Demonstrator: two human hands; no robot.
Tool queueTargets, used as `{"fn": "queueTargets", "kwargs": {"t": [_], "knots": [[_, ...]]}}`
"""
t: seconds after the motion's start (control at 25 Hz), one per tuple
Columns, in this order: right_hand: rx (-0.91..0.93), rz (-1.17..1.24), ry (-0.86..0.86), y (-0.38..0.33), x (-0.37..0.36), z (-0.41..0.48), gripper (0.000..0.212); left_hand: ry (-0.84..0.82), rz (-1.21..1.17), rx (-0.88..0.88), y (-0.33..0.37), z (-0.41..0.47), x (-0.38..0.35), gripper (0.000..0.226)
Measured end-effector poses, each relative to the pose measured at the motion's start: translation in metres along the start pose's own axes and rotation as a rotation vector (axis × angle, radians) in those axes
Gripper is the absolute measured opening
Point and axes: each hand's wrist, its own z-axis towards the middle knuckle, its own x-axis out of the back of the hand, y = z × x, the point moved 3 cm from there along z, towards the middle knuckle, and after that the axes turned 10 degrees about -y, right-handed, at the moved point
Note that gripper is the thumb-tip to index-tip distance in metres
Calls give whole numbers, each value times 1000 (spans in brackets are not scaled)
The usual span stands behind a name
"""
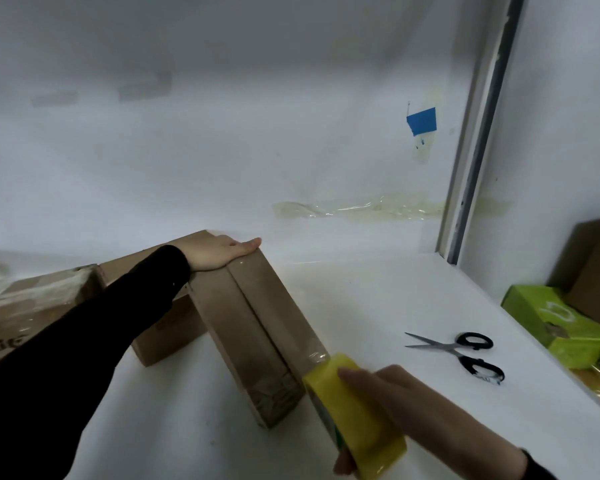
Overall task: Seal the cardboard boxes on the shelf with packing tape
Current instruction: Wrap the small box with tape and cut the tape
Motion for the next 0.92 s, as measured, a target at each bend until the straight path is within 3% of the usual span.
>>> {"fn": "queueTargets", "kwargs": {"t": [0.16,0.32,0.36,0.44,0.6,0.68,0.76,0.92], "knots": [[-147,-242,139,15,-3,14,45,6,-43,-62,-13,-4,-4,81],[-212,-393,159,8,9,30,55,-23,-191,-151,-13,-18,-12,49],[-220,-461,167,3,12,30,54,-40,-220,-161,-18,-17,-13,54],[-232,-551,170,-8,14,29,52,-38,-233,-153,-30,-15,-12,86],[-310,-751,68,-6,15,27,41,7,-401,-114,-49,-19,-7,79],[-355,-765,39,-7,14,24,47,37,-470,-136,-45,-20,-4,60],[-327,-709,127,-12,19,22,53,67,-572,-131,-43,-18,0,46],[-188,-705,240,-17,28,10,60,8,-736,-162,-39,-22,-7,53]]}}
